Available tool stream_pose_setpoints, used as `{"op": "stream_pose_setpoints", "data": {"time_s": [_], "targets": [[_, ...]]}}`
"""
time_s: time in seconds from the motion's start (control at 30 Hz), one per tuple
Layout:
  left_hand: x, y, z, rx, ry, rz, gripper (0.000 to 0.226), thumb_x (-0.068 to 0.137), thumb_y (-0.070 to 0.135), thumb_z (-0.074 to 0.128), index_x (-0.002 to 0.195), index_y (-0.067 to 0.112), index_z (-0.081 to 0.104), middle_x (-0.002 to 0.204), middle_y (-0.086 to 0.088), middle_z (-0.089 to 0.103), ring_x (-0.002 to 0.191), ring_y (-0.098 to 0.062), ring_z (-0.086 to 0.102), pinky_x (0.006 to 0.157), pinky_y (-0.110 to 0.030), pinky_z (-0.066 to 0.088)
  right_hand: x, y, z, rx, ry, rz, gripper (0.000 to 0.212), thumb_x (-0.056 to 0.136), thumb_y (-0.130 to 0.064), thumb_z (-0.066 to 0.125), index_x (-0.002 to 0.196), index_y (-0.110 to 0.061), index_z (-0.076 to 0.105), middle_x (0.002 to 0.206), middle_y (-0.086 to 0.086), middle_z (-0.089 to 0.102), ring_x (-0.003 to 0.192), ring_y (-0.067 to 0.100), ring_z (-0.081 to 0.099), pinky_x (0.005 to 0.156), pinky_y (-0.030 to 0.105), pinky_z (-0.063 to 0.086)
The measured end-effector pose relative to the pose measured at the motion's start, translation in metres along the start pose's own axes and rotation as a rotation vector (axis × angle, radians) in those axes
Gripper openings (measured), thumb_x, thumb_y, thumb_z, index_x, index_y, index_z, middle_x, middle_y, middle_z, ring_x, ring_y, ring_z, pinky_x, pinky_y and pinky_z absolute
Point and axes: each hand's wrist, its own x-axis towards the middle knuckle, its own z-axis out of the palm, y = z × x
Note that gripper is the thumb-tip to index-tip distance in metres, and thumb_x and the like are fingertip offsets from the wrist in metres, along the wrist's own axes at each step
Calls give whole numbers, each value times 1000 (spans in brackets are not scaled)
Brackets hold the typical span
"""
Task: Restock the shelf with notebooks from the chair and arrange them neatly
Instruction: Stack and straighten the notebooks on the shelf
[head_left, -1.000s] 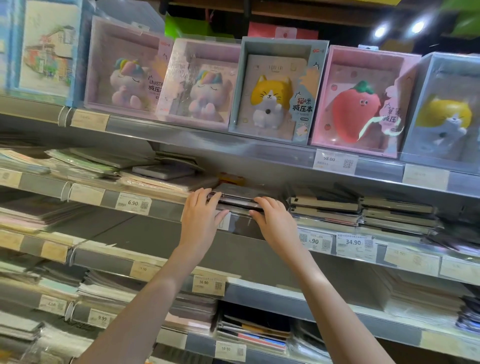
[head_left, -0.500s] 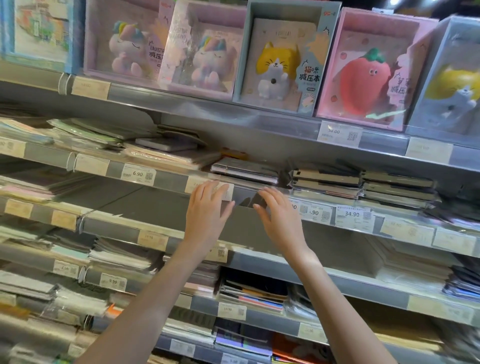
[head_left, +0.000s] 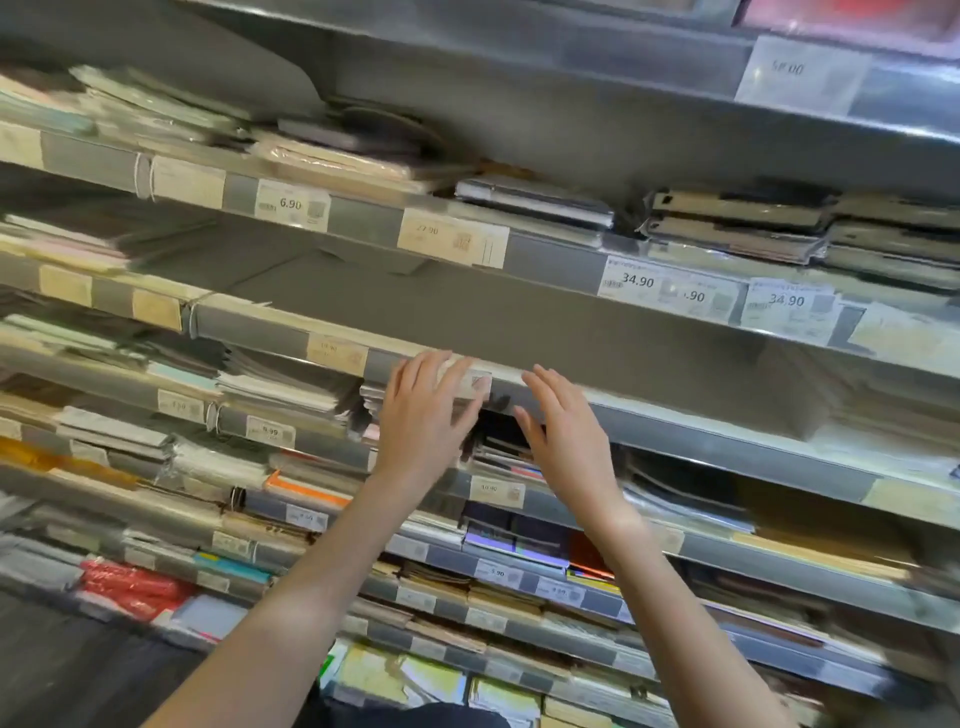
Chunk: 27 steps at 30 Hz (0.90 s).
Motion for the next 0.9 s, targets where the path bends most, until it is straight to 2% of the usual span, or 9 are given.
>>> {"op": "stream_pose_setpoints", "data": {"time_s": [0.17, 0.43, 0.57, 0.77, 0.83, 0.9], "targets": [[-48, -18, 26, 11, -136, -36, 46, 89, 38, 52, 130, 18, 49, 133, -4, 49, 126, -22, 39, 107, -38, 28, -41, 5, 44, 18, -100, 40, 44, 95, -30, 50, 135, -14, 44, 144, 5, 42, 136, 19, 34, 112, 42, 29], [-151, -58, 71, 11, -305, -90, 41, 88, 33, 58, 124, 15, 54, 125, -8, 54, 121, -27, 45, 103, -40, 34, -116, 14, 127, 15, -283, 103, 43, 94, -26, 52, 133, -9, 47, 140, 10, 46, 132, 25, 39, 110, 43, 31], [-211, -83, 93, 24, -426, -142, 42, 88, 34, 56, 125, 14, 53, 128, -7, 53, 122, -27, 44, 105, -40, 31, -162, 21, 175, 23, -361, 139, 40, 90, -21, 58, 126, -4, 53, 133, 17, 52, 124, 33, 47, 105, 49, 37], [-305, -114, 121, 51, -630, -264, 43, 88, 34, 56, 125, 13, 54, 128, -9, 52, 122, -29, 44, 108, -43, 30, -236, 23, 237, 79, -524, 198, 40, 88, -20, 58, 122, 1, 55, 127, 21, 55, 116, 39, 52, 96, 53, 43], [-336, -123, 129, 44, -669, -295, 42, 86, 30, 60, 123, 12, 55, 125, -10, 55, 119, -30, 46, 106, -44, 33, -259, 22, 255, 85, -581, 213, 39, 89, -21, 58, 122, 1, 55, 129, 21, 54, 117, 39, 51, 98, 51, 42], [-367, -131, 135, 47, -698, -337, 42, 85, 29, 62, 123, 12, 56, 124, -9, 55, 117, -30, 48, 104, -43, 33, -282, 20, 274, 96, -663, 236, 42, 93, -25, 52, 130, -4, 50, 138, 16, 47, 126, 35, 43, 106, 47, 35]]}}
